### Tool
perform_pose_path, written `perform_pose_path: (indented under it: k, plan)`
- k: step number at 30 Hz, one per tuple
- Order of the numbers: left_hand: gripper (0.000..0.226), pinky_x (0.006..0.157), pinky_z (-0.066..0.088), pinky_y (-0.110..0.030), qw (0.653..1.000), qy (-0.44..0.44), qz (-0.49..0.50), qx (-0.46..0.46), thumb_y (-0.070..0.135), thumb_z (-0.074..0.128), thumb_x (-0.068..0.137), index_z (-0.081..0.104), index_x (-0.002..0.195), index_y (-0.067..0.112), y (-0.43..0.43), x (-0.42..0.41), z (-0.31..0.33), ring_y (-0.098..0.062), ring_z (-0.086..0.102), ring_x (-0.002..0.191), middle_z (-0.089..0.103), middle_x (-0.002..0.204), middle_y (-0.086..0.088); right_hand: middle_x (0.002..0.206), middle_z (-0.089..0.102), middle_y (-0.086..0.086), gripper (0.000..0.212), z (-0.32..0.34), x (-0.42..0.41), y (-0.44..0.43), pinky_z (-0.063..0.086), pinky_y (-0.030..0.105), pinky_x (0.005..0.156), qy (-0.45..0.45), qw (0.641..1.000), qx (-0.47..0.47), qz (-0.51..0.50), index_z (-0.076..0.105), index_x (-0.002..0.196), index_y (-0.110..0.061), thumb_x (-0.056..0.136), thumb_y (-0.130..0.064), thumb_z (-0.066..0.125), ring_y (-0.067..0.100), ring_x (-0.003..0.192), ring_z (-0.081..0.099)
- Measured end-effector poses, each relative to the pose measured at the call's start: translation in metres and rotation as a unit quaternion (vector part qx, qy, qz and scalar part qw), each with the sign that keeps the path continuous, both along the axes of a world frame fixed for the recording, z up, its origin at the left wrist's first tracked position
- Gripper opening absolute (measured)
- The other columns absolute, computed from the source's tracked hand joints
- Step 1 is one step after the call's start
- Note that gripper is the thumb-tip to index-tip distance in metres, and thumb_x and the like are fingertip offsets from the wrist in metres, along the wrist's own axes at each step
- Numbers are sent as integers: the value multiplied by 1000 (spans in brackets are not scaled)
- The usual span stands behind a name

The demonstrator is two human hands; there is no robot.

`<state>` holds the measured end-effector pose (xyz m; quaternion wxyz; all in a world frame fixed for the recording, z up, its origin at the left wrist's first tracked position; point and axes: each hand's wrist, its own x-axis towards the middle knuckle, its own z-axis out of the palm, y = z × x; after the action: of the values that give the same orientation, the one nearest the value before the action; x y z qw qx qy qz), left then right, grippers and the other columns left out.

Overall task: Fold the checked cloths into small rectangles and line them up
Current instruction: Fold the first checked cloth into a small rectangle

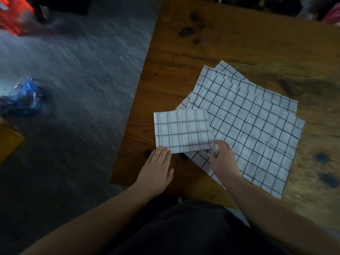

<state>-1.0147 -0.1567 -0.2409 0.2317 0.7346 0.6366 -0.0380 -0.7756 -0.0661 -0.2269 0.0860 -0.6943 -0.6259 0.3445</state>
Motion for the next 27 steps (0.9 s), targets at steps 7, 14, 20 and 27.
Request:
perform_pose_path:
  k: [7,14,20,27]
  plan:
    - [51,119,26,-39,999,-40,6,-3,20,44,99,39,150,21,43,14,3,-24,27,143,33,157,-4,125,56,6,32,-5,-23,37,51,35,65,-22,986,-105,-126,54,127,-15,96,-18,56,20,89,61]
    - [59,118,27,-45,1000,2,-13,-21,22,46,99,31,155,29,50,16,3,-28,26,141,29,154,-5,74,54,8,14,-2,-28,56,38,24,52,20,963,-189,-192,68,101,-8,91,-12,59,22,61,52]
    - [66,117,28,-47,1000,12,-19,-20,24,48,97,23,157,34,50,14,1,-28,25,140,28,154,-5,88,58,8,19,2,-30,56,39,26,54,48,957,-212,-191,62,109,-5,95,-18,59,18,69,52]
    - [68,118,23,-48,1000,-5,-7,-20,19,45,96,23,158,35,49,16,3,-31,23,142,26,156,-7,92,59,-2,14,29,-56,23,42,25,61,142,974,-104,-145,56,112,-17,99,-22,60,11,75,54]
